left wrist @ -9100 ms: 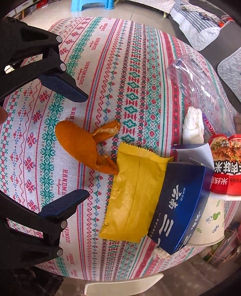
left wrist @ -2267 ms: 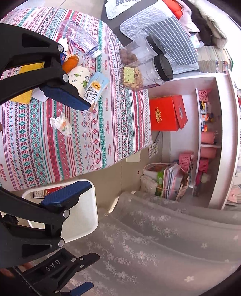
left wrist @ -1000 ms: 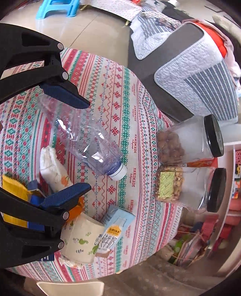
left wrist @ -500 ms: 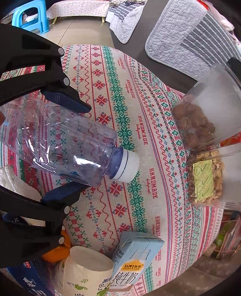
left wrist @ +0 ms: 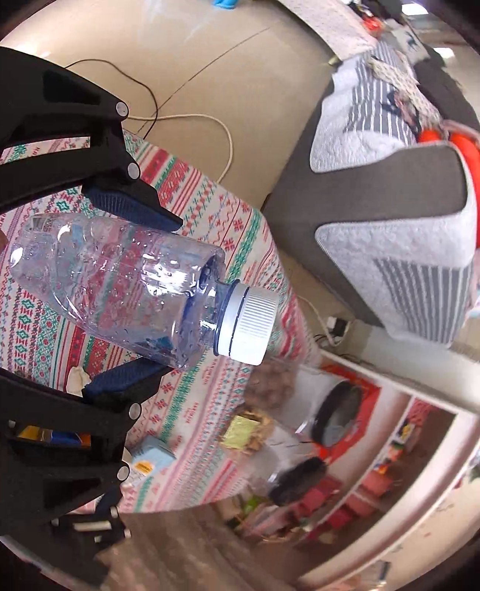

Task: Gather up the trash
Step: 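Grasp the clear water bottle with the left tool while the right tool grasps the white tissue, then carry the tissue in the right tool to the white bin and release it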

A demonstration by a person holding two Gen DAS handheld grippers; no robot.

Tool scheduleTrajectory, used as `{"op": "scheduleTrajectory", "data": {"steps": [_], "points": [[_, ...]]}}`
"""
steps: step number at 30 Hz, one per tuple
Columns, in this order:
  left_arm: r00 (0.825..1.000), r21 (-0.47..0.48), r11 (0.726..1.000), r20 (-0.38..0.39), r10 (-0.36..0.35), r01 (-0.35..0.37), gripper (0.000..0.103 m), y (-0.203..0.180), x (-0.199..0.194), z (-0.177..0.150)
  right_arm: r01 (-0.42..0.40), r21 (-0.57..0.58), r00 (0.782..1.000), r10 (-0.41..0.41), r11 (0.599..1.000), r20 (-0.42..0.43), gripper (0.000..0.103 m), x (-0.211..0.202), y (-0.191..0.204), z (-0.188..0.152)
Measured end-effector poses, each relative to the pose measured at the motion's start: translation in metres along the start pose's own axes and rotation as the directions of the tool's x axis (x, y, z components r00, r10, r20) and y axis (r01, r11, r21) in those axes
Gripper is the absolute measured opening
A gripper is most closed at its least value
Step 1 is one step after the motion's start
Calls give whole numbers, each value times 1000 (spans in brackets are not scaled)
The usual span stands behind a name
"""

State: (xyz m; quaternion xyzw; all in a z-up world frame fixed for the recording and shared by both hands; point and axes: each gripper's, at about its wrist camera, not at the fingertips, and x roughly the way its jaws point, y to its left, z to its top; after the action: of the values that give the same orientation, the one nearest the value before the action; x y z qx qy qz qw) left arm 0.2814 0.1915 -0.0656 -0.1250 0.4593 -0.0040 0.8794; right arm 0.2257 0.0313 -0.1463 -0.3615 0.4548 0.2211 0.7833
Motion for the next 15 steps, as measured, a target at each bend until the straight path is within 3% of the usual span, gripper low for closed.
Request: {"op": "scheduleTrajectory", "data": {"steps": [4,6,7,8,9,10,11,15], "points": [[997,-124,992,71,-18,27,65,30,-38,-10,-48,-83,992,38,995,-118,85,29,18,21],[996,-173,984,82,-21,35,64,45,-45,-14,-62,-90,982,45,994,-184,78,44,20,23],[996,-184,982,82,-21,36,64,49,-45,-13,-69,-89,974,48,994,-222,66,53,21,23],[996,-187,981,83,-24,39,64,52,-45,-13,-85,-80,965,62,993,-254,64,59,22,21],[996,-191,981,84,-26,42,63,55,-45,-13,-100,-62,968,83,993,-237,60,57,19,23],[996,-195,980,82,-30,46,63,57,-45,-14,-121,-51,967,106,991,-232,40,57,18,25],[996,-197,979,78,-38,53,62,59,-42,-12,-143,-34,962,131,989,-240,35,57,15,27],[998,-207,977,56,-40,51,61,61,-30,-15,-154,12,960,153,988,-233,25,57,8,34]]}}
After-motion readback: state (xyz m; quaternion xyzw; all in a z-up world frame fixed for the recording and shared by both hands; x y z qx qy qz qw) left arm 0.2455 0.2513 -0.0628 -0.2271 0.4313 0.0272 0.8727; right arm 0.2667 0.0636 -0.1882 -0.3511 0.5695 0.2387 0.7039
